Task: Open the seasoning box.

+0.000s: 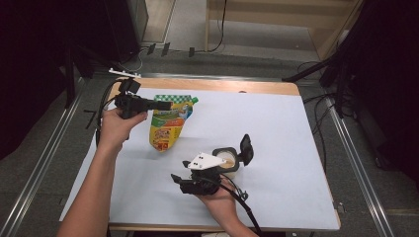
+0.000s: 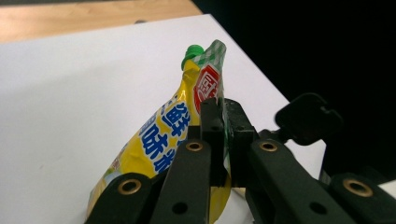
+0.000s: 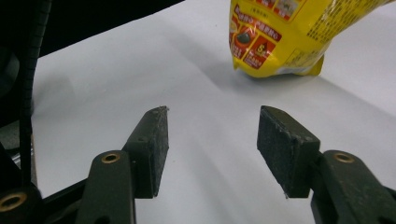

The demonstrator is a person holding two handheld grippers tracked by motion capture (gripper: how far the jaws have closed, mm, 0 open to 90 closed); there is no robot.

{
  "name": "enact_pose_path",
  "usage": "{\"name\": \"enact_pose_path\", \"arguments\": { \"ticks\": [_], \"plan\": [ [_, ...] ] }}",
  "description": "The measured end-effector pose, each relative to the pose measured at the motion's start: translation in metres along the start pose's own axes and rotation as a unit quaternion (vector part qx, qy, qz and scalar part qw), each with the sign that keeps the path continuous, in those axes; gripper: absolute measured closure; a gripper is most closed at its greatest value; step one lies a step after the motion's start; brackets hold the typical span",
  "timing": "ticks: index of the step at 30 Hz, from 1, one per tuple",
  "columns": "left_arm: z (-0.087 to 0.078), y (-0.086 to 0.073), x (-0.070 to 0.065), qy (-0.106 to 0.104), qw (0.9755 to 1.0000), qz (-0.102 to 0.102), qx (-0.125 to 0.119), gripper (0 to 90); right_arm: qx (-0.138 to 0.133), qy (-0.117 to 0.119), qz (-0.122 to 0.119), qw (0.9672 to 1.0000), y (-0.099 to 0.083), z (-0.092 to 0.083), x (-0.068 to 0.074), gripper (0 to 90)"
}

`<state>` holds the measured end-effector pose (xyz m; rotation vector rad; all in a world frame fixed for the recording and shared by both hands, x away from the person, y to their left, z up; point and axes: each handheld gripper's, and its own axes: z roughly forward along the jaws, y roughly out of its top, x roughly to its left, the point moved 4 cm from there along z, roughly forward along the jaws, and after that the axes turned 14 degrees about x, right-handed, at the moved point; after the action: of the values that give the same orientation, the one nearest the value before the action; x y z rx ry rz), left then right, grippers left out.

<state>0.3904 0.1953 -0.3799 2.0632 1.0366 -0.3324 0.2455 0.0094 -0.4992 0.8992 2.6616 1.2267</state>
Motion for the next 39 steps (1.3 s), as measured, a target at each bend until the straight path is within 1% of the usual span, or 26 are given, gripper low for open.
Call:
{"name": "enact_pose_path", "arguments": {
  "ticks": [1, 3, 5, 11, 16, 20, 23, 25, 29, 39],
  "plan": [
    [-0.001, -0.001, 0.002, -0.008, 0.9999, -0.007, -0.006, 89.4, 0.001, 0.000, 0.000, 1.0000, 0.000, 0.000, 0.000, 45.1],
    [-0.004, -0.002, 0.004, -0.002, 0.9999, -0.008, -0.007, 89.2, 0.000, 0.001, 0.000, 1.0000, 0.000, 0.000, 0.001, 45.1],
    [-0.007, -0.003, 0.004, 0.001, 1.0000, -0.008, -0.005, 88.0, 0.001, 0.002, -0.001, 1.0000, 0.000, 0.000, 0.001, 45.1],
    [-0.010, -0.003, 0.000, -0.003, 1.0000, -0.001, -0.004, 82.5, 0.004, 0.004, -0.003, 1.0000, 0.000, 0.001, 0.002, 45.1],
    [-0.007, -0.003, -0.004, 0.011, 0.9999, 0.003, 0.008, 79.0, 0.004, 0.005, -0.003, 1.0000, 0.000, 0.001, 0.002, 45.1],
    [-0.007, -0.002, -0.008, 0.014, 0.9998, 0.008, 0.012, 77.4, 0.003, 0.005, -0.004, 1.0000, 0.000, 0.001, 0.002, 45.2],
    [-0.008, -0.002, -0.009, 0.015, 0.9998, 0.005, 0.011, 75.2, 0.004, 0.006, -0.004, 1.0000, 0.000, 0.001, 0.002, 45.4],
    [-0.009, -0.002, -0.009, 0.014, 0.9998, 0.005, 0.011, 73.9, 0.007, 0.010, -0.001, 0.9999, 0.000, 0.001, 0.002, 46.0],
    [-0.011, -0.001, -0.011, 0.012, 0.9999, 0.004, 0.008, 72.0, 0.011, 0.014, -0.003, 0.9998, 0.000, 0.002, 0.003, 46.2],
    [-0.012, 0.000, -0.016, 0.008, 0.9999, 0.007, 0.007, 70.2, 0.014, 0.014, -0.003, 0.9998, 0.000, 0.003, 0.003, 46.2]
  ]
}}
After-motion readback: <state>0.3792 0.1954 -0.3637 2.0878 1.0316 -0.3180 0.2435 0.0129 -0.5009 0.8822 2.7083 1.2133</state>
